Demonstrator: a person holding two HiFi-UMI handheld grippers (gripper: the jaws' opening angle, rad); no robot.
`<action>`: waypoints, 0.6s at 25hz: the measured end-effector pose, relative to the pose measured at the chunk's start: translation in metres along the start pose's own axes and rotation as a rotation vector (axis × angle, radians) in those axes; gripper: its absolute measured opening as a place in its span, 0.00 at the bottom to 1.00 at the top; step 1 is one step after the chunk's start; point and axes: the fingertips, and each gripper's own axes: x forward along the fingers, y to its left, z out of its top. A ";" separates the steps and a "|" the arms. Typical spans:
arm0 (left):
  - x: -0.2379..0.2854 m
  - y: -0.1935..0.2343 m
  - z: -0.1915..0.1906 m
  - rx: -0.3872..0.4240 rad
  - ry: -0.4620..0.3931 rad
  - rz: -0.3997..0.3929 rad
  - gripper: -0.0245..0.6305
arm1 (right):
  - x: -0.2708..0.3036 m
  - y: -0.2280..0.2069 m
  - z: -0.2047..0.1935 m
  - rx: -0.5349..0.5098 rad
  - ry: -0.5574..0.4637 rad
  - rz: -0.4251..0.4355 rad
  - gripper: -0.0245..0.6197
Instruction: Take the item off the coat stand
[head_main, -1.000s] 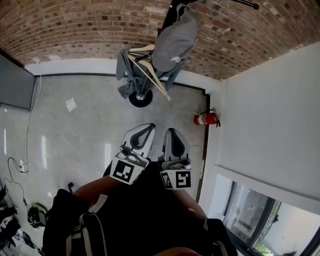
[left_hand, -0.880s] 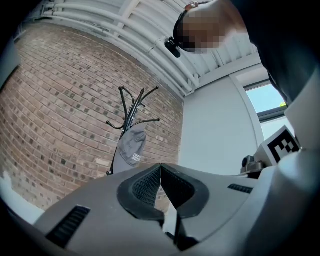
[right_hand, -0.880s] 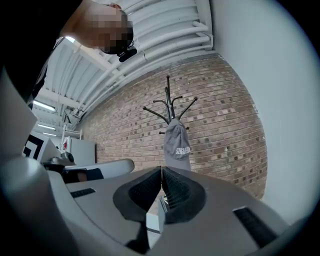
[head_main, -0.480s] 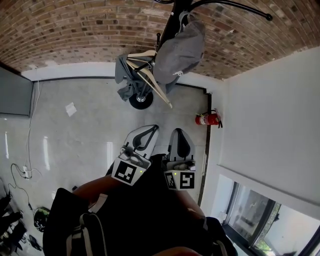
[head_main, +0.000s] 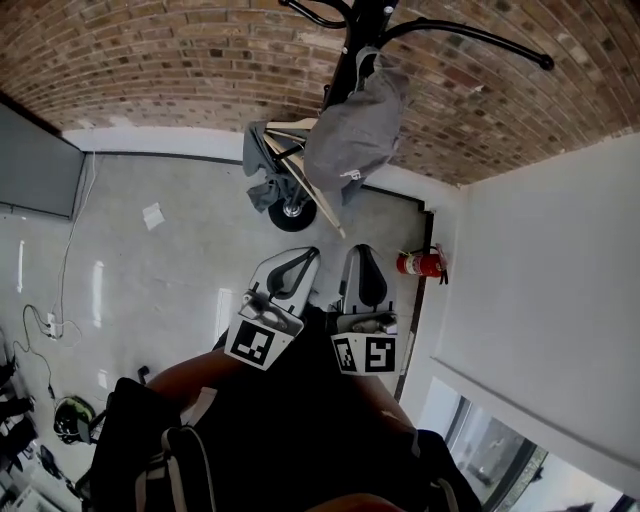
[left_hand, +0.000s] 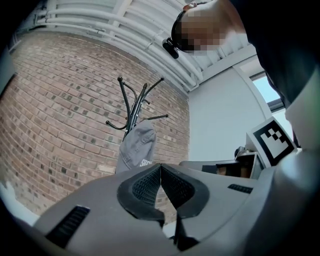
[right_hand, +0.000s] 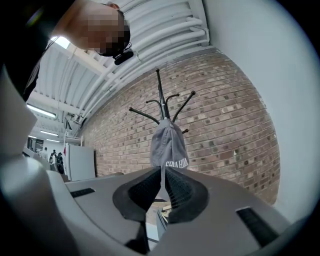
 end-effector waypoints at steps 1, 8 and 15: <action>0.003 0.002 0.000 0.005 -0.002 0.013 0.07 | 0.006 -0.003 0.002 -0.001 -0.004 0.013 0.07; 0.024 0.022 0.004 0.038 -0.024 0.096 0.07 | 0.049 -0.021 0.006 -0.027 -0.011 0.079 0.07; 0.029 0.049 0.009 0.058 -0.037 0.188 0.07 | 0.076 -0.017 0.023 -0.034 -0.058 0.145 0.15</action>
